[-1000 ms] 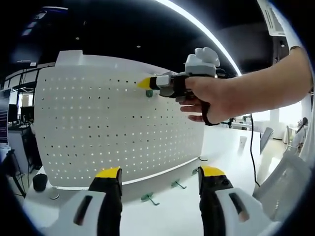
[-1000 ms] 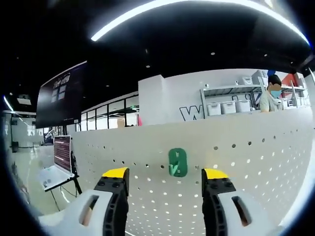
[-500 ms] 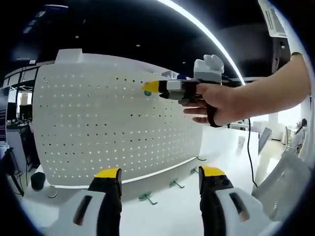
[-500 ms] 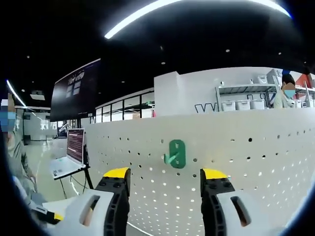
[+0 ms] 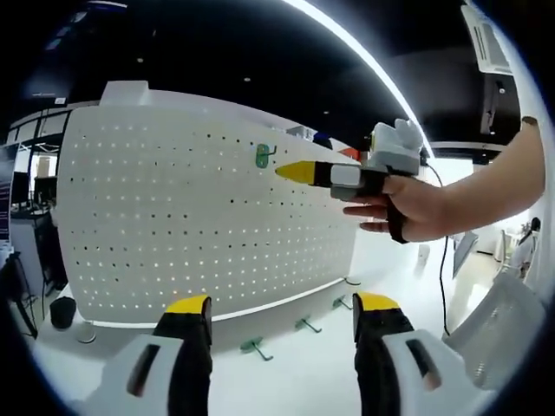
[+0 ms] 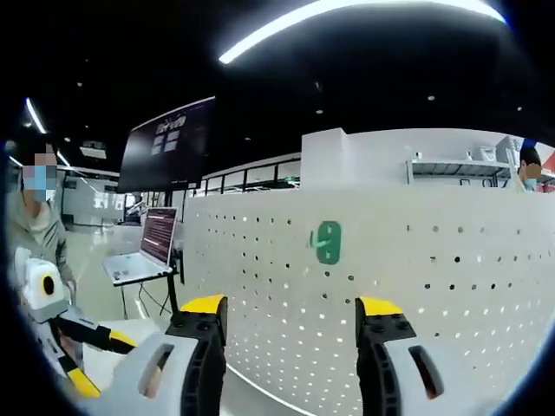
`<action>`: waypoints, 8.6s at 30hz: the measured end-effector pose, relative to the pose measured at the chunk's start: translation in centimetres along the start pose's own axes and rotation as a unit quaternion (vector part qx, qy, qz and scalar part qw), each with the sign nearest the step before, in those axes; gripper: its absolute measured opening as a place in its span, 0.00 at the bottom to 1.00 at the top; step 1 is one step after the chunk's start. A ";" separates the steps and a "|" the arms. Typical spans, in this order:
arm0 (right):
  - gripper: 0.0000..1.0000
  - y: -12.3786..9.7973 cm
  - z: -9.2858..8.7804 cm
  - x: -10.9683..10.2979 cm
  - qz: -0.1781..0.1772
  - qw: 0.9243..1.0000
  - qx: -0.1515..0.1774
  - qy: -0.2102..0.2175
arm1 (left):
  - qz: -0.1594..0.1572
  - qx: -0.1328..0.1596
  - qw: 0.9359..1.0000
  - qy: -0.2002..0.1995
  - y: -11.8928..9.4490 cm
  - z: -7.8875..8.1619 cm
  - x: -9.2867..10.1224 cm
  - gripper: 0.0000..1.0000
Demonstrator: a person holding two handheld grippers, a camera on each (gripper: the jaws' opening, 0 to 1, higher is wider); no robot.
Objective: Insert the hook assembly into the mounting plate slot until the hook locks in place.
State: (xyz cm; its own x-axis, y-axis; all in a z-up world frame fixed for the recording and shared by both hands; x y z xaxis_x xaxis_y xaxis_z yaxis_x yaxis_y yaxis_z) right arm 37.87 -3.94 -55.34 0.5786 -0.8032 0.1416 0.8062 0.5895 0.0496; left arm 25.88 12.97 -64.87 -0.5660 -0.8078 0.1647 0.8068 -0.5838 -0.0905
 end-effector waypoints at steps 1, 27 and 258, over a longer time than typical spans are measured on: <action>0.57 -0.4 -0.2 -0.4 0.009 1.000 -0.003 -0.007 | 0.000 -0.001 1.000 0.001 0.0 0.0 0.0 0.68; 0.62 -8.8 -4.3 -0.8 0.011 1.000 -0.014 -0.007 | -0.001 0.001 1.000 -0.004 0.1 -0.2 0.2 0.73; 0.45 -15.8 -8.0 0.9 -0.043 0.996 -0.050 0.056 | -0.148 -0.129 0.980 0.045 13.2 -1.0 -1.9 0.02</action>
State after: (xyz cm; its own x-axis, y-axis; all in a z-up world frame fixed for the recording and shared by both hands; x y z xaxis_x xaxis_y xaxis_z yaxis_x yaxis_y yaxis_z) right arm 26.65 -14.69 -63.93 0.5120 -0.8585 0.0297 0.8587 0.5107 -0.0431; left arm 37.46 6.72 -67.34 -0.7905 -0.5972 0.1356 0.5423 -0.7855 -0.2981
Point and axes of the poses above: the point that each gripper's makers call its tool centre point, and the gripper's own axes: y roughly forward along the fingers, x roughly to its right, z roughly out of its top, the point moved 6 cm from there along -y, roughly backward along the fingers, and after that the axes turned 4 degrees about -y, right-handed, at the moved point
